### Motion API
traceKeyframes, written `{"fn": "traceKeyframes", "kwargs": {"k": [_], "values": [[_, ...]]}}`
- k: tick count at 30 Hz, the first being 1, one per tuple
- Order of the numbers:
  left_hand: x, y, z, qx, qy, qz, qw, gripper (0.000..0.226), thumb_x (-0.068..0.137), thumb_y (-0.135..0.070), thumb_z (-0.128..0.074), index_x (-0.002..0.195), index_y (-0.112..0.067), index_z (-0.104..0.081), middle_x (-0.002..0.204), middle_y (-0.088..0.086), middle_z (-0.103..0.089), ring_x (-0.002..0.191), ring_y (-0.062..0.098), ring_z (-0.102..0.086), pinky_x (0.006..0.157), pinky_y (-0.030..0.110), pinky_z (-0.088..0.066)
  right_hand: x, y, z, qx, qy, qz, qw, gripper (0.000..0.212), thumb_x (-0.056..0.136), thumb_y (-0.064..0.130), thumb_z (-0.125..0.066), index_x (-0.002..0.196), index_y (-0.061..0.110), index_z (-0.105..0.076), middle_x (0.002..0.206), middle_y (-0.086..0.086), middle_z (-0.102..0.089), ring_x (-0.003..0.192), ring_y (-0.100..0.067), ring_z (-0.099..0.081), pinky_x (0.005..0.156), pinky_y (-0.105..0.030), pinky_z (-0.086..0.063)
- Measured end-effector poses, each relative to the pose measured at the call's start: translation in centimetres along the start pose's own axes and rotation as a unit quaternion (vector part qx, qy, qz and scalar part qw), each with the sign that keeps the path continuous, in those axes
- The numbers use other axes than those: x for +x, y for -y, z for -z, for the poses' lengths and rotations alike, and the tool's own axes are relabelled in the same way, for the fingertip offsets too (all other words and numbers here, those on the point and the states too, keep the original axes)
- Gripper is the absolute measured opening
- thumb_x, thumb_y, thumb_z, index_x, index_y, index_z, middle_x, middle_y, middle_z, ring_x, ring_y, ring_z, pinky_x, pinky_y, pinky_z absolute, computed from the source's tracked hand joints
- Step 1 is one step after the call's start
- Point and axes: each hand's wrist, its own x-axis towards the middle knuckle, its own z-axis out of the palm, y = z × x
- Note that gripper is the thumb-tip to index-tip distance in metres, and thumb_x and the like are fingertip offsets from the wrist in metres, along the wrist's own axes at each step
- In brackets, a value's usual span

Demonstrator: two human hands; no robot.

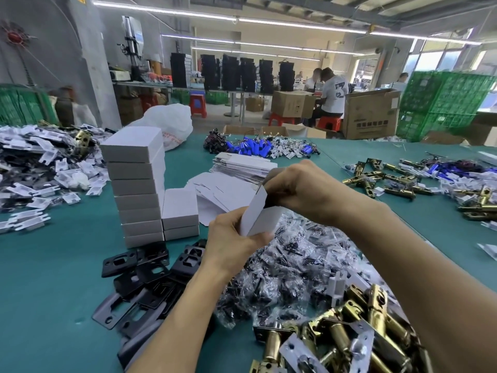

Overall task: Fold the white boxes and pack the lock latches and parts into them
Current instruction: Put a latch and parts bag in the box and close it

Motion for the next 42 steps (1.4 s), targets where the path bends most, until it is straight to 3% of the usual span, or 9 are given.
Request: {"fn": "traceKeyframes", "kwargs": {"k": [4,10,14,18,22,25,31,37,42], "values": [[-0.3,-0.3,0.0,0.006,-0.004,0.003,1.0,0.039,0.069,-0.026,-0.092,0.077,-0.056,-0.069,0.082,-0.021,-0.069,0.081,0.014,-0.066,0.065,0.039,-0.062,0.5,0.2,0.2,-0.037,0.049,-0.037,0.997,0.018,0.092,0.008,-0.065,0.101,0.015,-0.079,0.097,0.006,-0.073,0.089,-0.012,-0.063,0.084,-0.032,-0.048],[-0.1,-0.7,-0.1,-0.049,-0.031,0.015,0.998,0.034,0.073,-0.018,-0.09,0.085,-0.044,-0.071,0.082,-0.012,-0.072,0.082,0.02,-0.067,0.064,0.039,-0.062,-0.5,0.6,0.9,0.01,-0.024,-0.074,0.997,0.033,0.092,0.001,-0.055,0.112,0.017,-0.076,0.109,0.006,-0.074,0.1,0.0,-0.062,0.086,-0.004,-0.044],[-0.4,-0.8,-0.3,-0.05,-0.008,0.002,0.999,0.034,0.076,-0.014,-0.087,0.094,-0.039,-0.074,0.082,-0.011,-0.073,0.078,0.011,-0.068,0.069,0.036,-0.061,-0.5,1.5,-0.1,-0.076,0.11,-0.102,0.986,0.04,0.089,0.014,-0.051,0.121,0.029,-0.067,0.112,0.006,-0.069,0.102,-0.02,-0.055,0.092,-0.037,-0.043],[-0.5,-1.0,-0.2,-0.063,-0.015,-0.019,0.998,0.036,0.076,-0.013,-0.087,0.091,-0.043,-0.073,0.082,-0.01,-0.074,0.075,0.009,-0.068,0.061,0.022,-0.057,-0.1,2.1,-0.1,-0.093,0.147,-0.117,0.978,0.041,0.084,0.023,-0.056,0.122,0.036,-0.063,0.107,0.007,-0.067,0.094,-0.022,-0.05,0.087,-0.041,-0.038],[0.0,-0.5,-0.1,-0.091,-0.059,0.012,0.994,0.031,0.075,-0.015,-0.088,0.09,-0.037,-0.072,0.084,-0.006,-0.073,0.077,0.014,-0.068,0.058,0.021,-0.056,-0.7,1.3,-0.5,-0.014,-0.047,-0.073,0.996,0.037,0.084,0.007,-0.058,0.115,0.02,-0.072,0.112,0.002,-0.072,0.102,-0.013,-0.061,0.093,-0.025,-0.047],[0.3,0.0,0.1,-0.106,-0.116,0.042,0.987,0.03,0.075,-0.019,-0.089,0.087,-0.037,-0.068,0.086,-0.009,-0.071,0.079,0.012,-0.068,0.06,0.025,-0.058,-2.0,-1.2,-1.3,-0.002,-0.207,-0.149,0.967,0.016,0.086,0.007,-0.06,0.094,0.012,-0.073,0.091,-0.002,-0.07,0.087,-0.019,-0.063,0.083,-0.04,-0.053],[0.4,0.0,0.0,-0.136,-0.059,0.039,0.988,0.033,0.078,-0.013,-0.085,0.095,-0.034,-0.065,0.086,-0.011,-0.072,0.083,0.007,-0.068,0.064,0.027,-0.06,-4.4,-4.6,-6.2,-0.137,0.191,-0.329,0.915,0.04,0.086,0.03,-0.067,0.123,0.017,-0.059,0.119,-0.005,-0.063,0.102,-0.023,-0.063,0.089,-0.044,-0.055],[-0.1,0.3,-0.2,-0.145,0.08,0.099,0.981,0.028,0.08,-0.015,-0.083,0.099,-0.031,-0.07,0.094,0.0,-0.076,0.081,0.013,-0.072,0.065,0.031,-0.06,-5.1,-5.3,-6.8,-0.084,0.062,-0.325,0.94,0.019,0.087,0.021,-0.069,0.102,0.032,-0.069,0.093,0.001,-0.067,0.087,-0.019,-0.064,0.079,-0.035,-0.055],[-0.1,0.3,0.3,-0.157,0.104,0.128,0.974,0.032,0.078,-0.013,-0.084,0.103,-0.028,-0.069,0.096,-0.002,-0.077,0.088,0.018,-0.074,0.072,0.037,-0.063,-5.1,-3.8,-2.5,0.088,-0.19,-0.259,0.943,0.013,0.088,0.011,-0.07,0.094,0.022,-0.071,0.081,0.007,-0.067,0.07,-0.012,-0.065,0.069,-0.029,-0.059]]}}
